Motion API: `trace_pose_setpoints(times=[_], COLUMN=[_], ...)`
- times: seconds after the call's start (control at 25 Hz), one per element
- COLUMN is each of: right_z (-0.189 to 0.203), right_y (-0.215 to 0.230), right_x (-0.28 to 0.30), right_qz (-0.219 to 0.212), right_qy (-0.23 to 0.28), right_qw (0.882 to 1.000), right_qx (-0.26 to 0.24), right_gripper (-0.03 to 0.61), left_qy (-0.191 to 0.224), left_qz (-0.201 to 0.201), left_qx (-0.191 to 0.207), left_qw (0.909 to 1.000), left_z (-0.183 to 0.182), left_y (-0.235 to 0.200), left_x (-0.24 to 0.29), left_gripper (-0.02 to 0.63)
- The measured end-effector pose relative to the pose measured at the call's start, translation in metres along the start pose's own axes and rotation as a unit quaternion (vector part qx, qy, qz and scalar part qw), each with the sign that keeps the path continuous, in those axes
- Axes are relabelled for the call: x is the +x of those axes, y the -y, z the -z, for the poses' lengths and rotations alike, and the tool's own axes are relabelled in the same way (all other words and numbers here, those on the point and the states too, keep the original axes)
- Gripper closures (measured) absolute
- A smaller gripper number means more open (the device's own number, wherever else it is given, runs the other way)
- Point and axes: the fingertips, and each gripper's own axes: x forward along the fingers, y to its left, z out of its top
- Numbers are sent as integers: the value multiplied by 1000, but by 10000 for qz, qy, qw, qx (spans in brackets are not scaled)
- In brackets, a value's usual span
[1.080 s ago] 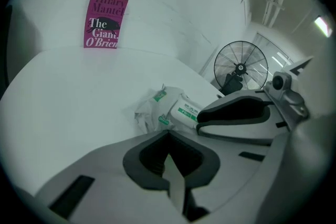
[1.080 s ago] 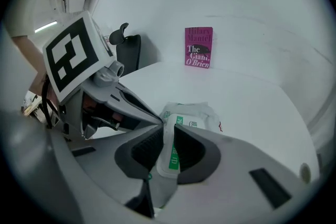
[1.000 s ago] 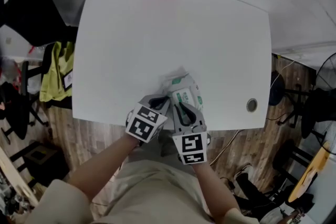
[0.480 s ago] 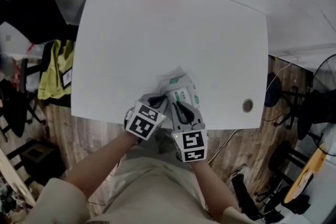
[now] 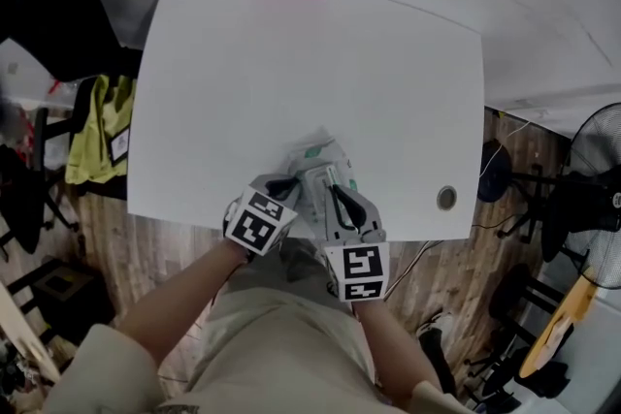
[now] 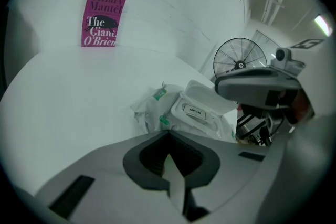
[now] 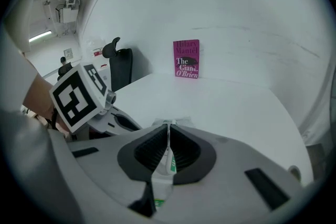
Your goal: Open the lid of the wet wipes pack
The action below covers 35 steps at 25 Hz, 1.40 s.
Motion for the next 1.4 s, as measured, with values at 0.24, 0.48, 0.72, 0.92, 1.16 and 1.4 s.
trace_pose_setpoints(times=[0.24,0.48,0.72,0.92,1.16,1.4], right_z=[6,31,53,58,40,-3], right_y=[66,83,89,88,92,90], right_x=[2,15,31,39,23,-4], right_qz=[372,367,289,188,184,148], right_qy=[-94,-312,-641,-675,-496,-27], right_qw=[9986,9982,9969,9965,9970,9989], right_qx=[377,345,365,462,570,452], right_gripper=[545,541,545,545,545,545], left_qy=[-32,-43,25,-2,69,410], left_qz=[-16,-52,-67,-114,-392,-659], left_qx=[85,71,57,131,91,120], left_qw=[10000,10000,10000,9998,9992,9969], left_z=[1,1,1,0,-5,-32], left_y=[0,-1,-1,-1,-7,-18], left_x=[-1,-2,-2,-2,-14,-52], left_gripper=[592,592,592,592,592,592])
